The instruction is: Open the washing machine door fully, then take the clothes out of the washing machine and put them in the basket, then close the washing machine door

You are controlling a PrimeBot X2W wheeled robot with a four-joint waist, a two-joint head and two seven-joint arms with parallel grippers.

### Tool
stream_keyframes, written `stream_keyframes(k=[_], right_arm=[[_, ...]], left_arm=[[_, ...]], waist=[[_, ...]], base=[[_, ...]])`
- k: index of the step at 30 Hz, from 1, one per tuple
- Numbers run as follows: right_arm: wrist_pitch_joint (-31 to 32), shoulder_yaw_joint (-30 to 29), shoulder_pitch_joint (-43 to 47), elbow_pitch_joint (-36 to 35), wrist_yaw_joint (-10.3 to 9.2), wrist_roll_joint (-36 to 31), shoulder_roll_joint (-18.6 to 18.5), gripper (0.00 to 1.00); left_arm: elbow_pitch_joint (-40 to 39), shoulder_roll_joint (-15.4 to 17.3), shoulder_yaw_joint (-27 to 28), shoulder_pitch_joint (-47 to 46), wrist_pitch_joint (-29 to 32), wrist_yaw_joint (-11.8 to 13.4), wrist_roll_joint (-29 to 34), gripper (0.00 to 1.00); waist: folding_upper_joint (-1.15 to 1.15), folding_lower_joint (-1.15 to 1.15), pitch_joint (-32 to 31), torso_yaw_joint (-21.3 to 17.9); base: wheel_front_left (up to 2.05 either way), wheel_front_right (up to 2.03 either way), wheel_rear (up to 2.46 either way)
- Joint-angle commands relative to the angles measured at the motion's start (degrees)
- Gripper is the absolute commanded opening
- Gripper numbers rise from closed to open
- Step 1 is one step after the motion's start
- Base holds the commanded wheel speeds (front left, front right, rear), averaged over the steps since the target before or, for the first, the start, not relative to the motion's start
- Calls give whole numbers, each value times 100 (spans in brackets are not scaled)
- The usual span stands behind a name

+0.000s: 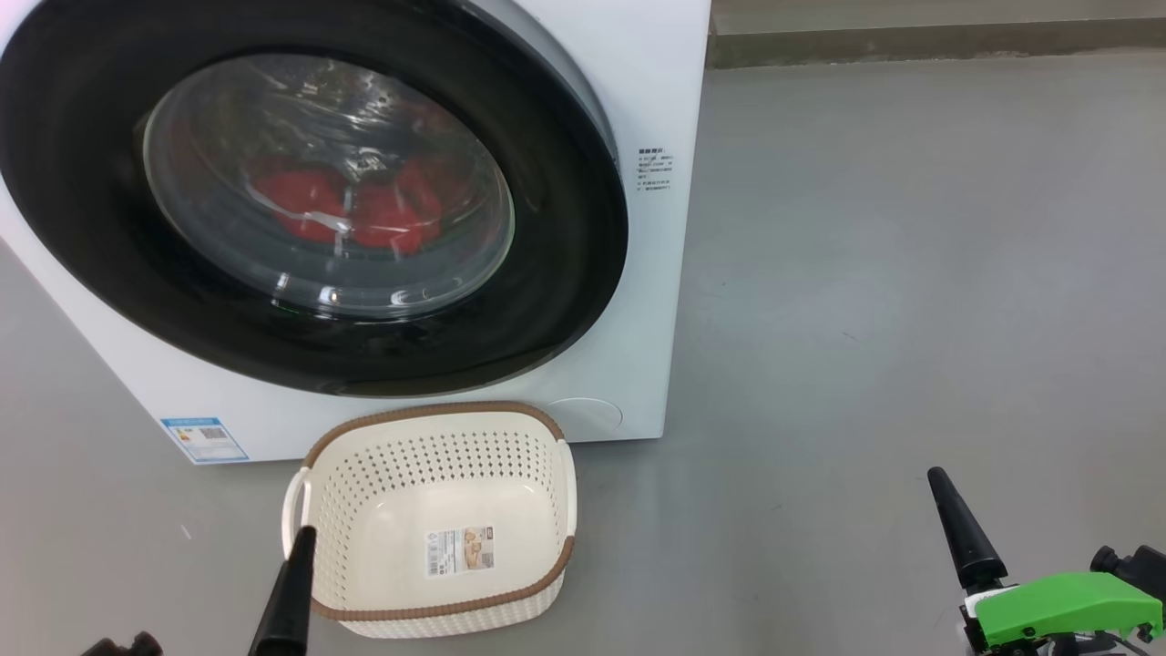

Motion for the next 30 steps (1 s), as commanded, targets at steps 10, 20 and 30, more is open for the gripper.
stream_keyframes(k=[10, 20, 30], right_arm=[[-235, 137, -68, -144, 18, -925, -106, 100], [-383, 220, -44, -138, 22, -1588, -126, 100], [-547, 284, -11, -130, 25, -2213, -129, 100]], left_arm=[[-279, 72, -37, 17, -214, 42, 1028, 100], [-356, 110, -112, 48, -365, 107, 1727, 100], [-467, 173, -199, 84, -533, 196, 2474, 100]], waist=[[0, -1, 6, 13], [0, -1, 23, 20], [0, -1, 43, 13]], base=[[0, 0, 0], [0, 0, 0], [0, 0, 0]])
